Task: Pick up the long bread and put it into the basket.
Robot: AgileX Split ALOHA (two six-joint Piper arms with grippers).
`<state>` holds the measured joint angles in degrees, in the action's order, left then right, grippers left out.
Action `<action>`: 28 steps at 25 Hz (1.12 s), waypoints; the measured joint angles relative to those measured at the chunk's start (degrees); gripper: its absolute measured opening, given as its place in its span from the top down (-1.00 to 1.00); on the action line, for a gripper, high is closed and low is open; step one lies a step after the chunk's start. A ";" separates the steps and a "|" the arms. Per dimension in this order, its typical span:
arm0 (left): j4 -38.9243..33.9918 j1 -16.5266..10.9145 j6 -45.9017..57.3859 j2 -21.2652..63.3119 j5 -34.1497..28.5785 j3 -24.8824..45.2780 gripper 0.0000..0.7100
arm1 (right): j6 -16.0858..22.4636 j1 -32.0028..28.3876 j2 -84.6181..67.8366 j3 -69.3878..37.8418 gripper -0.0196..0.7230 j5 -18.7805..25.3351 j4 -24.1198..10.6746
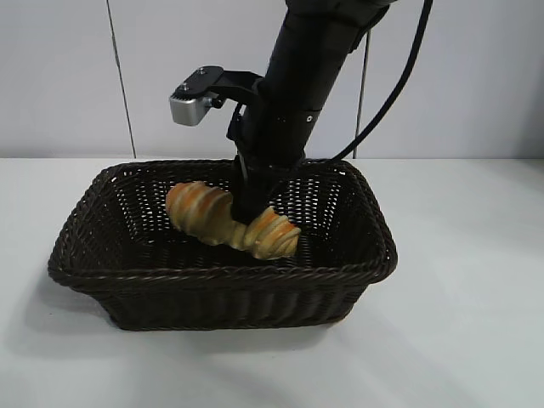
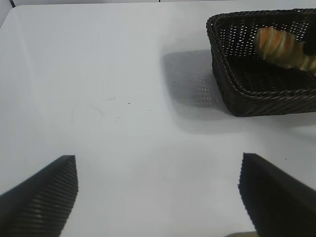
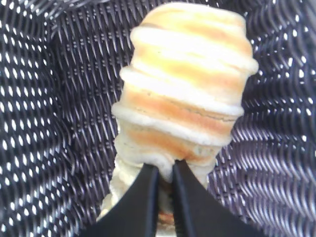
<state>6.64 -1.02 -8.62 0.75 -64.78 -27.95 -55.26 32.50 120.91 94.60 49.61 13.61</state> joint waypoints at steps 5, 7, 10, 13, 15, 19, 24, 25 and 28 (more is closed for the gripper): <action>0.00 0.00 0.00 0.00 0.00 0.00 -0.81 | 2.59 0.00 -0.48 0.17 -0.30 0.00 0.11; 0.00 0.00 0.00 0.00 0.00 0.00 -0.81 | 5.64 0.00 -1.15 0.48 -0.54 0.00 0.11; 0.00 0.00 0.00 0.00 0.00 0.00 -0.81 | 10.92 0.00 -2.34 1.25 -0.81 0.25 -0.04; 0.00 0.00 0.00 0.00 0.00 0.00 -0.81 | 16.70 0.00 -3.25 2.89 -0.89 2.45 -1.30; 0.00 0.00 0.00 0.00 0.00 0.00 -0.81 | 20.07 0.00 -3.39 4.23 -0.90 4.90 -2.80; -0.05 0.00 0.00 0.00 0.00 0.00 -0.81 | 29.64 0.00 -3.39 7.38 -0.92 8.84 -5.81; -0.05 0.00 0.05 0.00 0.00 0.00 -0.81 | 45.65 -0.14 -3.39 13.14 -0.92 13.80 -13.95; -0.05 0.00 0.05 0.00 0.00 0.00 -0.81 | 47.94 -0.53 -3.39 14.16 -0.92 14.84 -15.37; -0.05 0.00 0.05 0.00 0.00 0.00 -0.81 | 52.40 -2.75 -3.39 17.14 -0.92 18.24 -19.37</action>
<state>6.59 -1.02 -8.57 0.75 -64.78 -27.95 -2.86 29.74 117.52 111.74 67.85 -5.76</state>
